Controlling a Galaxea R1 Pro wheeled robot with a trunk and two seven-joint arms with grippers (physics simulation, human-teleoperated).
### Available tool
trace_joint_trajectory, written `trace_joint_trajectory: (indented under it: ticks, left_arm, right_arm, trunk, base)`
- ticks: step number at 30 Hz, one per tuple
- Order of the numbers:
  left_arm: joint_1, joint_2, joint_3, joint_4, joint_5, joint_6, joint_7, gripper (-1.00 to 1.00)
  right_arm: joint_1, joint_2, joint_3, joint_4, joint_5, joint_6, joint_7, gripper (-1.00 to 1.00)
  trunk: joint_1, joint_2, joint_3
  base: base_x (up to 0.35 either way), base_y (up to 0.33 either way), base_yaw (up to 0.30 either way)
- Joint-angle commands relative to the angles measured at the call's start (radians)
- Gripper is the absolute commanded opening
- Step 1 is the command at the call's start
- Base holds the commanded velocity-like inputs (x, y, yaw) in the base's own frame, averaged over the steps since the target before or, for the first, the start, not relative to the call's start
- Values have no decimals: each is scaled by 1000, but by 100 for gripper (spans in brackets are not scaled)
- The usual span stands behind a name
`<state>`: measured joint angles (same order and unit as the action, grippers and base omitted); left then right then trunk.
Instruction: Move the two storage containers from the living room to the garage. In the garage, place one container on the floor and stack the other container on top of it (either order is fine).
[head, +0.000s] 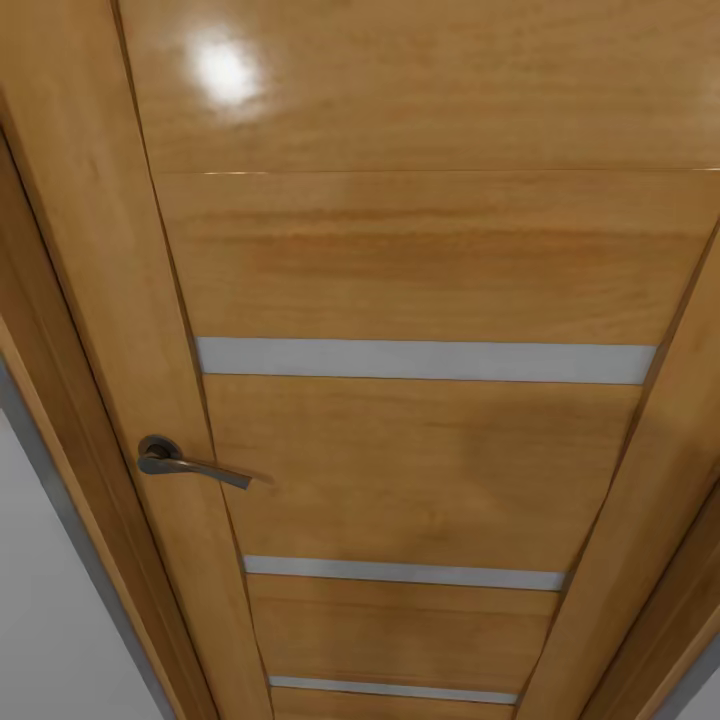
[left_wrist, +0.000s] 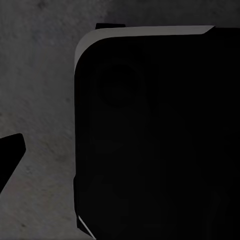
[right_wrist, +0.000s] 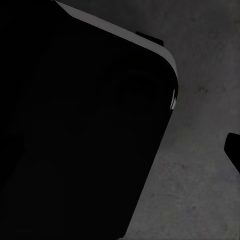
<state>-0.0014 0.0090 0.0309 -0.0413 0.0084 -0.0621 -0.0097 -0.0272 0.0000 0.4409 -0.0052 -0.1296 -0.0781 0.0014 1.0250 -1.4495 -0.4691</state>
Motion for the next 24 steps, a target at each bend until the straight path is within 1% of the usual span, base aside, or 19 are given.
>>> trace_joint_trajectory:
  ticks: [1, 20, 21, 24]
  left_arm:
    - [0, 0, 3, 0, 1, -2, -1, 100]
    - [0, 0, 3, 0, 1, -3, -1, 100]
    - [-2, 3, 5, -2, -1, -4, -4, 100]
    - [-2, 3, 5, -2, -1, -4, -4, 100]
  right_arm:
    - [0, 0, 9, 1, -10, -3, 0, 100]
    - [0, 0, 9, 1, -10, -5, 2, 100]
    - [0, 6, 14, 6, -4, -7, 3, 100]
    - [0, 6, 21, 7, -2, -6, 3, 100]
  trunk:
    - [0, 0, -1]
    - [0, 0, -1]
    - [0, 0, -1]
    - [0, 0, -1]
  base:
    - [0, 0, 0]
    - [0, 0, 0]
    - [0, 0, 0]
    - [0, 0, 0]
